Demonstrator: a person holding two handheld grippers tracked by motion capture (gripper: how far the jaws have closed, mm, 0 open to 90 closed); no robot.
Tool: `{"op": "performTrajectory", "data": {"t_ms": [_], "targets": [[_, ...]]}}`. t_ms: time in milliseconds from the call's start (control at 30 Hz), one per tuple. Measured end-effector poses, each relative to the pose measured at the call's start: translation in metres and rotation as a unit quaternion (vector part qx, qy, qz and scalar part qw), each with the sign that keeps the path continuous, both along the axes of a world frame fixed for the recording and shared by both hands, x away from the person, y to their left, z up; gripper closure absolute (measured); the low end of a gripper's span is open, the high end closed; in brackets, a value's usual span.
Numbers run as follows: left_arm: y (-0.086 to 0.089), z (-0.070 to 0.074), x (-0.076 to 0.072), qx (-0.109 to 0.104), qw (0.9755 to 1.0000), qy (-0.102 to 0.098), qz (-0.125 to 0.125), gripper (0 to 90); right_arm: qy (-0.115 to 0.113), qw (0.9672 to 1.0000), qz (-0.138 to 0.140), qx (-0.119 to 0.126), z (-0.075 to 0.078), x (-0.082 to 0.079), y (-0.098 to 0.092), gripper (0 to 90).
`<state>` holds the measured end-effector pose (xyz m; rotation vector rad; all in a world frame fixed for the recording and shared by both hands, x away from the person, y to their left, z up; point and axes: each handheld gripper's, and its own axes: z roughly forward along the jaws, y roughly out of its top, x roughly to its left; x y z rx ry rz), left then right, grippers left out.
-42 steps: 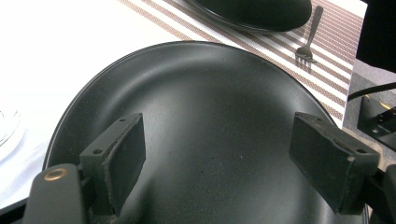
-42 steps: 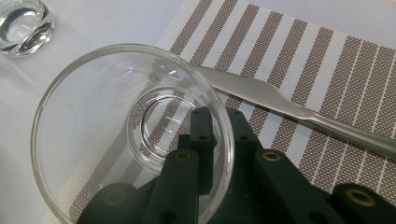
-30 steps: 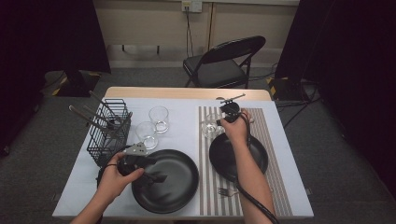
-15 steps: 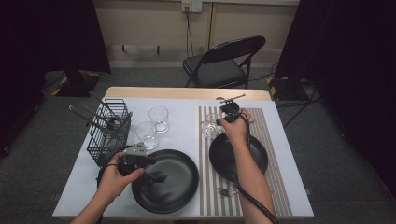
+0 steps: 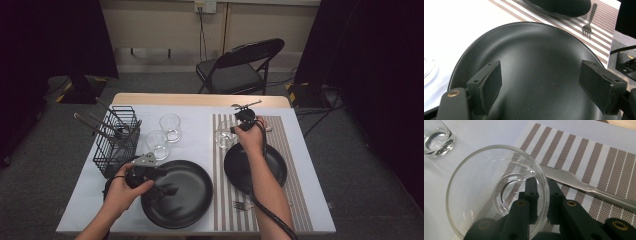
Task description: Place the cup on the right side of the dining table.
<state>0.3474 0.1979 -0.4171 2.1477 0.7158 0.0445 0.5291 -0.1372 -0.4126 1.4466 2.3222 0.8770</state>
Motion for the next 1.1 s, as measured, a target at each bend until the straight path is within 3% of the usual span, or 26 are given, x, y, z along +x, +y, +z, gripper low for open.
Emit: {"op": "performTrajectory", "data": {"t_ms": [1100], "targets": [[-0.0001, 0.0005, -0.0002, -0.006, 1.0000, 0.003, 0.003, 18.4, -0.006, 1.0000, -0.006, 0.003, -0.0008, -0.0006, 0.0013, 79.8]]}}
